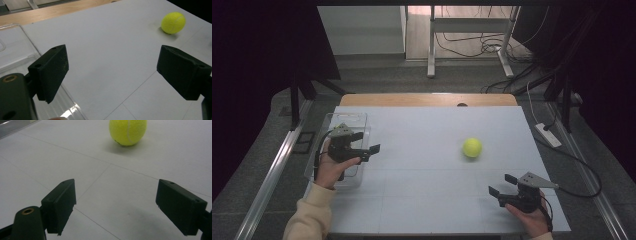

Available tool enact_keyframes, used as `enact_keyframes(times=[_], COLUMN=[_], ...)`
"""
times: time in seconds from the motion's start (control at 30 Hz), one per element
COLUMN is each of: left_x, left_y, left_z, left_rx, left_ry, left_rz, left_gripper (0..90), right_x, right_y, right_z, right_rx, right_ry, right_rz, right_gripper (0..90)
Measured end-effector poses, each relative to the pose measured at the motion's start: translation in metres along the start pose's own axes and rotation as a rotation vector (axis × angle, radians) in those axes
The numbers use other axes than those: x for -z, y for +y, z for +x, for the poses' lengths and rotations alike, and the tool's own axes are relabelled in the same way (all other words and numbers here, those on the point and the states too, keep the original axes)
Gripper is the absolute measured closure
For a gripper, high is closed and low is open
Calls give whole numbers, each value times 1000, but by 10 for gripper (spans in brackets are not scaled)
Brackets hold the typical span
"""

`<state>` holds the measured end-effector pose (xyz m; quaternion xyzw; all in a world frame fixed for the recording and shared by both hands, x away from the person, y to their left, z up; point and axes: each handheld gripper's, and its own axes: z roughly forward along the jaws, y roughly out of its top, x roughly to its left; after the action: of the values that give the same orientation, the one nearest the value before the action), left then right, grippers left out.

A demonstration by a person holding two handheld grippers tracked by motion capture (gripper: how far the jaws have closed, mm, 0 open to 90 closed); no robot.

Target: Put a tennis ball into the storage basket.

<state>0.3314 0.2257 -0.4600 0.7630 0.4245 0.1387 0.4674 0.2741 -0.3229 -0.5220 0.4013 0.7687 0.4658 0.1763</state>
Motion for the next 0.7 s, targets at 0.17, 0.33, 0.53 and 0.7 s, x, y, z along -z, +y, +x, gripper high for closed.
enact_keyframes(times=[0.17,0.33,0.53,0.7], left_x=[-4,-8,-14,-19], left_y=[1,4,7,8], left_z=[-7,-15,-22,-27], left_rx=[-17,-28,-42,-49], left_ry=[-19,-44,-65,-78], left_rz=[6,7,12,18], left_gripper=[117,118,118,118], right_x=[1,2,2,2], right_y=[0,-1,-1,-1], right_z=[1,0,0,0], right_rx=[1,-3,-2,-3], right_ry=[0,-4,-4,-5], right_rz=[0,-1,0,0], right_gripper=[165,165,164,165])
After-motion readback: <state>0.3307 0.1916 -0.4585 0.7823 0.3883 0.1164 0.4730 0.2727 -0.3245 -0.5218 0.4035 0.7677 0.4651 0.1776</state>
